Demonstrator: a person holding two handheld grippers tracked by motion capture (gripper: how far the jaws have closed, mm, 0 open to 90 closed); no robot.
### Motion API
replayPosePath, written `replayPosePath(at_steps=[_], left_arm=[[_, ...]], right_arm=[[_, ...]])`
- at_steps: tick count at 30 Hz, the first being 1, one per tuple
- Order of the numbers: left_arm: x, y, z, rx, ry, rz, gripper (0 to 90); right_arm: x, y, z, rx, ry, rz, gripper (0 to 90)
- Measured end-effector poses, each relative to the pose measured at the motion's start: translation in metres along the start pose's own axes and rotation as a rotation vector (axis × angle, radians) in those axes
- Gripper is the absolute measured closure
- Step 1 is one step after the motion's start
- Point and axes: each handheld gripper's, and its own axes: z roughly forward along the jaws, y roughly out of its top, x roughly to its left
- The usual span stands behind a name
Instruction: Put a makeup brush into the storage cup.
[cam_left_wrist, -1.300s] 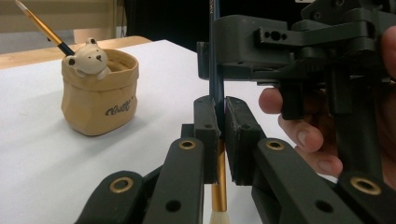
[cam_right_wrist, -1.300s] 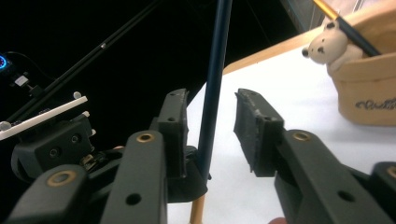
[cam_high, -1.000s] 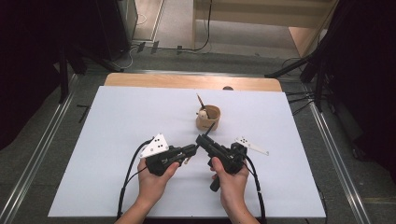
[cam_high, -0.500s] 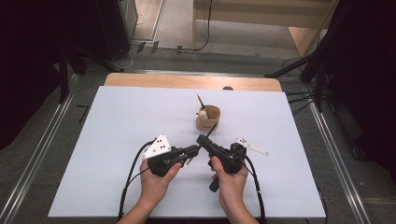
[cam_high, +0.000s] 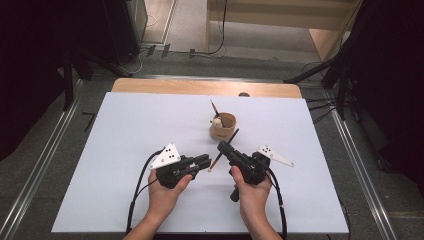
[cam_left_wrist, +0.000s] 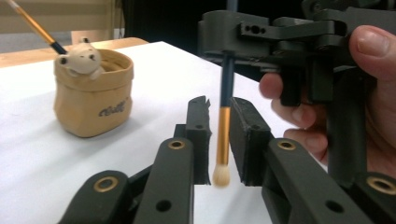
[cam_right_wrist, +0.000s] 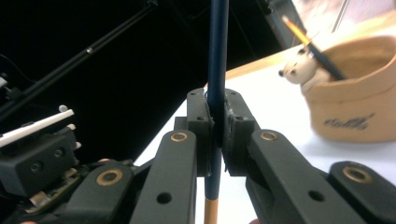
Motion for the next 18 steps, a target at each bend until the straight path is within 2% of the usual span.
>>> replayPosePath(at_steps=[3, 6, 9, 13, 18], left_arm=[[0.003, 0.002, -0.004, -0.012, 0.013, -0.01, 76.8], [0.008, 0.004, -0.01, -0.008, 0.027, -0.01, 75.4], [0.013, 0.008, -0.016, -0.019, 0.031, -0.035, 73.9], [0.015, 0.015, -0.022, -0.024, 0.046, -0.035, 72.8], [0.015, 0.022, -0.026, -0.001, 0.059, -0.015, 72.2]], right_arm=[[0.0, 0.002, -0.001, 0.0, -0.032, -0.054, 84.8], [0.002, 0.003, -0.002, 0.01, -0.067, -0.13, 84.9], [0.005, 0.003, -0.001, 0.025, -0.095, -0.203, 84.8], [0.01, 0.002, 0.001, 0.056, -0.132, -0.315, 84.8], [0.015, 0.0, 0.004, 0.081, -0.15, -0.414, 84.8]])
